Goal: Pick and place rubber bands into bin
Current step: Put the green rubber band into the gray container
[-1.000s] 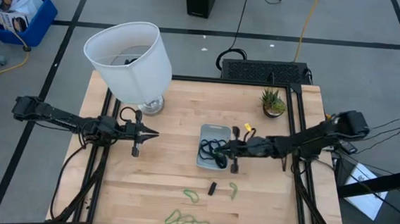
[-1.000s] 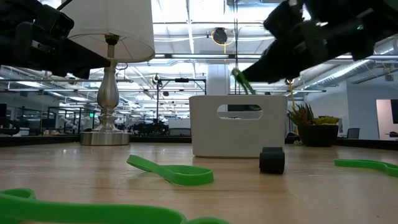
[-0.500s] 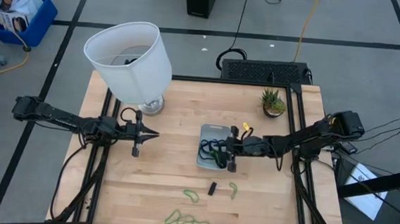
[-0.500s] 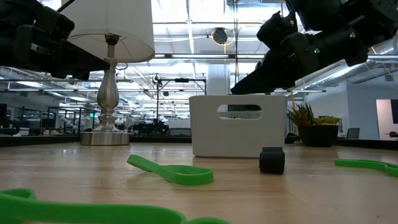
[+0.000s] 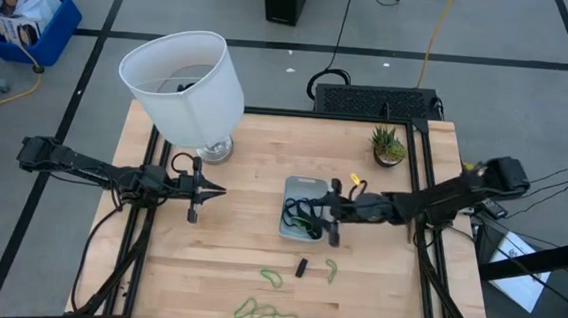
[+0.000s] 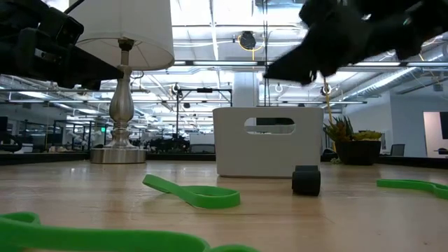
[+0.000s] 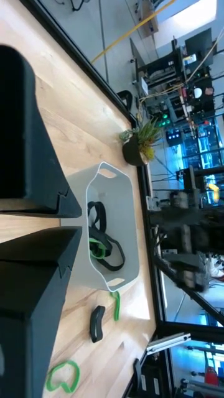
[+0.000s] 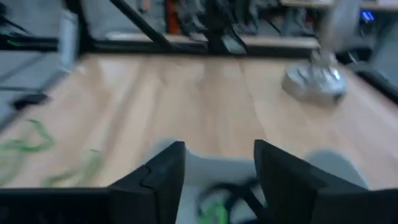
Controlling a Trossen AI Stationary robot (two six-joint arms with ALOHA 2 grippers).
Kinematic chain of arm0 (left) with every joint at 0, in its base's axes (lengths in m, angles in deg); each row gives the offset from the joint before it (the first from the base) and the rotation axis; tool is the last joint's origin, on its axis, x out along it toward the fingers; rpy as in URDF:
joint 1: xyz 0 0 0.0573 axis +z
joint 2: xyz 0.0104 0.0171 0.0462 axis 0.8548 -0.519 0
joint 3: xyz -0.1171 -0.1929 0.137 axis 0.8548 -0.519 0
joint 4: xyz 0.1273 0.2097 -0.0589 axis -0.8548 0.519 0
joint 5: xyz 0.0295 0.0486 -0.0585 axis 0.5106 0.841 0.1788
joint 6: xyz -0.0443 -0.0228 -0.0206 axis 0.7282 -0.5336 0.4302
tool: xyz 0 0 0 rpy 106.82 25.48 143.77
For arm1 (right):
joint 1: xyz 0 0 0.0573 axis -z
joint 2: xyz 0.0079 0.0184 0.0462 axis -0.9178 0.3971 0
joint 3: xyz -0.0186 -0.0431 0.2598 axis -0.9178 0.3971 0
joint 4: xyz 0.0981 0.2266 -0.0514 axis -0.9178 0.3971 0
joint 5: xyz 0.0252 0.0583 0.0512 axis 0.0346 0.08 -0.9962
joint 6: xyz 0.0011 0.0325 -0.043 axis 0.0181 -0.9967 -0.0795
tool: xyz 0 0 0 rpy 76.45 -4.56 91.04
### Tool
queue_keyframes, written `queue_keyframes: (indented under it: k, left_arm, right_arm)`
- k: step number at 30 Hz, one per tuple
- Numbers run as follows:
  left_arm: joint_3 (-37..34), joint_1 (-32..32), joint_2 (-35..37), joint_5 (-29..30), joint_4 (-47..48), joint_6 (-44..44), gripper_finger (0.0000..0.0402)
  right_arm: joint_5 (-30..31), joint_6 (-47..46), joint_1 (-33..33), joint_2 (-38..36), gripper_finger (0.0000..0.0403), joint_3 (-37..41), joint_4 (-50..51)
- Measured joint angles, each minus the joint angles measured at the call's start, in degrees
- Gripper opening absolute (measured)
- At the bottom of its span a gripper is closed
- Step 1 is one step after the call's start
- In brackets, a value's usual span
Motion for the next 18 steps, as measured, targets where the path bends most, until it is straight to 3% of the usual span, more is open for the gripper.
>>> queue_keyframes:
  k: [2,5,10,13,18]
  left_arm:
    - [0.0,0.01,0.0,0.0,0.04,0.01,0.0042]
    - [0.0,0.01,-0.01,0.0,0.52,0.01,0.0042]
    - [0.0,0.02,-0.02,0.0,0.81,1.16,0.0042]
    - [0.0,0.01,-0.02,0.0,0.81,1.52,0.0042]
    - [0.0,0.0,0.0,-0.02,0.0,1.53,0.0042]
  right_arm:
    - [0.65,1.96,-2.0,-3.85,0.0162,0.0,2.83]
    - [6.8,4.93,-5.89,-9.47,0.0123,0.0,9.13]
    - [14.99,7.9,-11.99,-15.84,0.0029,0.75,13.99]
    - [14.29,10.21,-13.54,-17.93,0.0009,4.37,9.52]
    - [5.33,13.35,-9.96,-23.1,0.0008,15.44,-10.92]
